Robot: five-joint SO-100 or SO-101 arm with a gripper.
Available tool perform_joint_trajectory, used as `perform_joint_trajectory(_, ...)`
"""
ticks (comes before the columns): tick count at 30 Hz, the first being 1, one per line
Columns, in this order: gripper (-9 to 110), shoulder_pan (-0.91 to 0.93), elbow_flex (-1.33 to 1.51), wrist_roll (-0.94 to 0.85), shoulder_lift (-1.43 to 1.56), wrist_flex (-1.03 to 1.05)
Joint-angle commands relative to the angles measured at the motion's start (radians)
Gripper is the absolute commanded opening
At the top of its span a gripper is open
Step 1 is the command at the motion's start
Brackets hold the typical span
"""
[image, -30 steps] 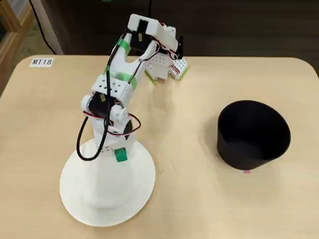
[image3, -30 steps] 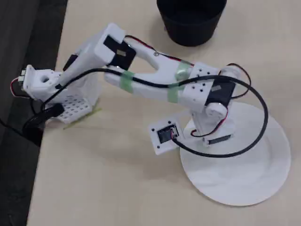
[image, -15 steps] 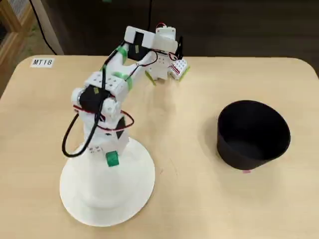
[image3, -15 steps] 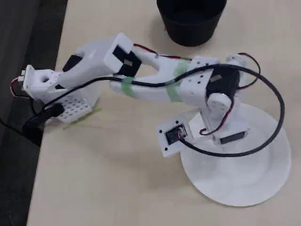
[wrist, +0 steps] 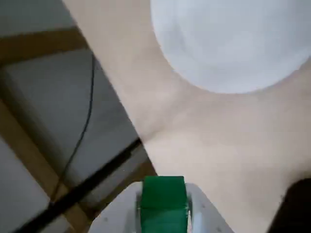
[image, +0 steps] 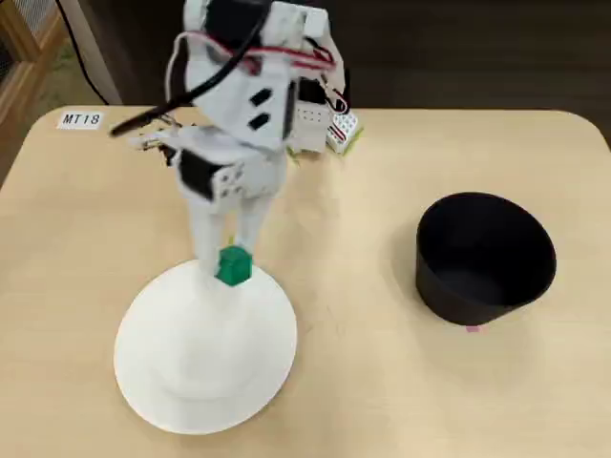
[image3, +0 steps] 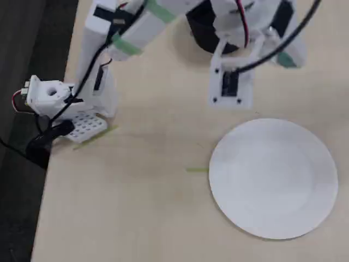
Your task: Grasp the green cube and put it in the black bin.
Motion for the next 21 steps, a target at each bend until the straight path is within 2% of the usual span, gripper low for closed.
perform_joint_trajectory(1,0,-0.176,-0.034,-0.163,0.112,-0.005)
perform_joint_trajectory(6,0,-0.43,-0.025,-0.301,0.15,-0.002)
perform_joint_trajectory(11,0,-0.611,0.112,-0.365,0.161,0.0)
perform_joint_trajectory(21,0,-0.749,0.376,-0.377,0.097,-0.015)
